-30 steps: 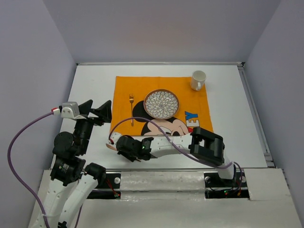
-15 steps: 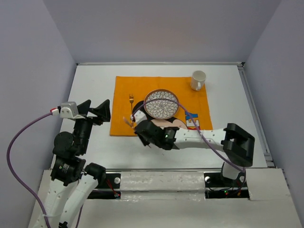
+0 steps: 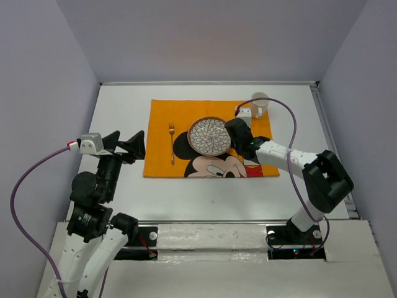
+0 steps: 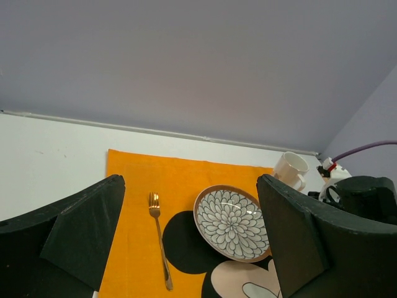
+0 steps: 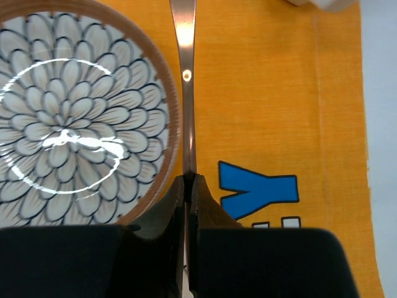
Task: Set the dinner table for one person
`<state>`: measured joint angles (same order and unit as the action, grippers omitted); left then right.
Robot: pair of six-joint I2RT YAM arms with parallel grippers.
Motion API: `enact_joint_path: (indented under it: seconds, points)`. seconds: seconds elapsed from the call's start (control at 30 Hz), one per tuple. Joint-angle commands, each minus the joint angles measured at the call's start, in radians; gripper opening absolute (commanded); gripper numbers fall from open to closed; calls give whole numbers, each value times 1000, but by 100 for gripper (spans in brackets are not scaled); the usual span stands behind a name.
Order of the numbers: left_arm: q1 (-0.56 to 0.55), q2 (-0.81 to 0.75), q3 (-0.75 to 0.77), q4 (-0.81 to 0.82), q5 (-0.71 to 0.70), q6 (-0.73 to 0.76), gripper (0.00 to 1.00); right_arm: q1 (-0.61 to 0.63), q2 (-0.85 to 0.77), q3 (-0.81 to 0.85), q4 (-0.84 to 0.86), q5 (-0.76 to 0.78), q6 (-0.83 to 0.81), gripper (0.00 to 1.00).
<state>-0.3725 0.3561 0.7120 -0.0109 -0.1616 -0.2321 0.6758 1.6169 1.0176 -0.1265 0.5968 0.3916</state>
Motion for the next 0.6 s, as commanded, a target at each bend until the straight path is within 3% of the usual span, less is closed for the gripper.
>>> enact_joint_path:
  seconds: [0.0, 0.57]
  points:
    - [3, 1, -3, 60, 4, 1, 99, -100, 61, 35, 34, -9, -8, 0]
    - [4, 9, -2, 60, 7, 2, 99, -191, 198, 99, 74, -63, -103, 0]
